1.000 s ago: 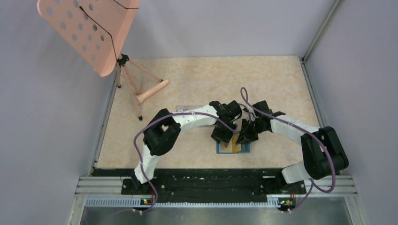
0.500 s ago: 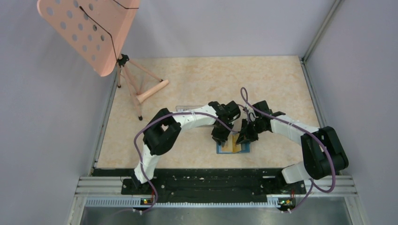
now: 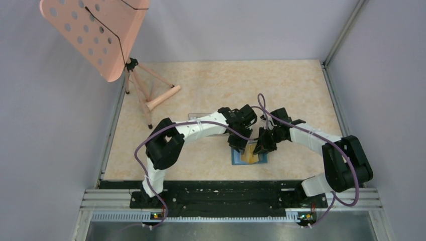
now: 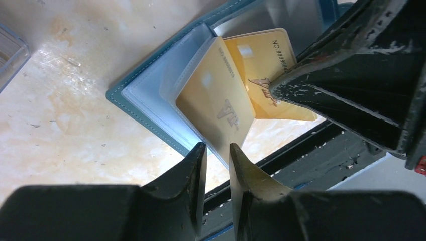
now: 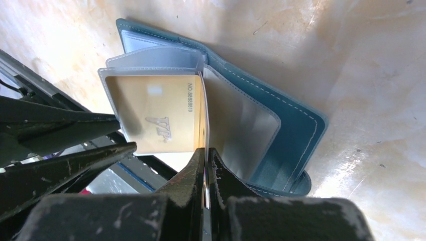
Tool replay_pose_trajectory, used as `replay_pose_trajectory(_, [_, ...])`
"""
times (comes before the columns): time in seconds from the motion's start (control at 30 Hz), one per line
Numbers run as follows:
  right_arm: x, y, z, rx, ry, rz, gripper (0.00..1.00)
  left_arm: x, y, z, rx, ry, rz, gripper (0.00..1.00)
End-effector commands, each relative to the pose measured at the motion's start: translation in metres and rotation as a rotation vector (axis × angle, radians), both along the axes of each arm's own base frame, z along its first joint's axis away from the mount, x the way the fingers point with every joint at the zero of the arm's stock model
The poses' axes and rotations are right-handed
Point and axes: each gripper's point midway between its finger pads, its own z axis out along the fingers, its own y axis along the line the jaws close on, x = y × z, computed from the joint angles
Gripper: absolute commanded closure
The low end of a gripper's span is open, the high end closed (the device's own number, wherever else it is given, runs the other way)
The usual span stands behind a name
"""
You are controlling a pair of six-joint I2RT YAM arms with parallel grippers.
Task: Put the credit cards into the card holder
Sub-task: Turn over the card slot in the card holder.
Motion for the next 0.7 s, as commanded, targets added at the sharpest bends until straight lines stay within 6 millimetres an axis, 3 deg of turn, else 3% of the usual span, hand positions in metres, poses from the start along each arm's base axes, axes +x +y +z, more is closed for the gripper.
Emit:
replay_pose_trajectory(0.0, [-0.003, -0.006, -0.012, -0.036, 0.005, 0.012, 1.00, 0.005, -0.027, 0.035, -0.155, -0.047, -0.005, 0.71])
replay_pose_trajectory(0.23, [0.000, -0.005, -0.009, -0.033, -0.003, 0.015, 1.00, 0.001, -0.034, 0.026, -0.185, 0.007, -0.015, 0.61])
replay_pose_trajectory(0.33, [0.000, -0.005, -0.009, -0.032, -0.004, 0.017, 1.00, 0.002, -0.035, 0.028, -0.198, 0.008, -0.013, 0.61])
replay_pose_trajectory(0.53, [0.004, -0.001, -0.001, -0.010, -0.023, 0.019, 1.00, 0.004, -0.038, 0.026, -0.280, 0.066, 0.019, 0.80])
replay_pose_trajectory(0.67, [0.012, 0.003, 0.011, 0.017, -0.066, 0.022, 1.00, 0.009, -0.031, 0.021, -0.289, 0.093, 0.061, 1.00])
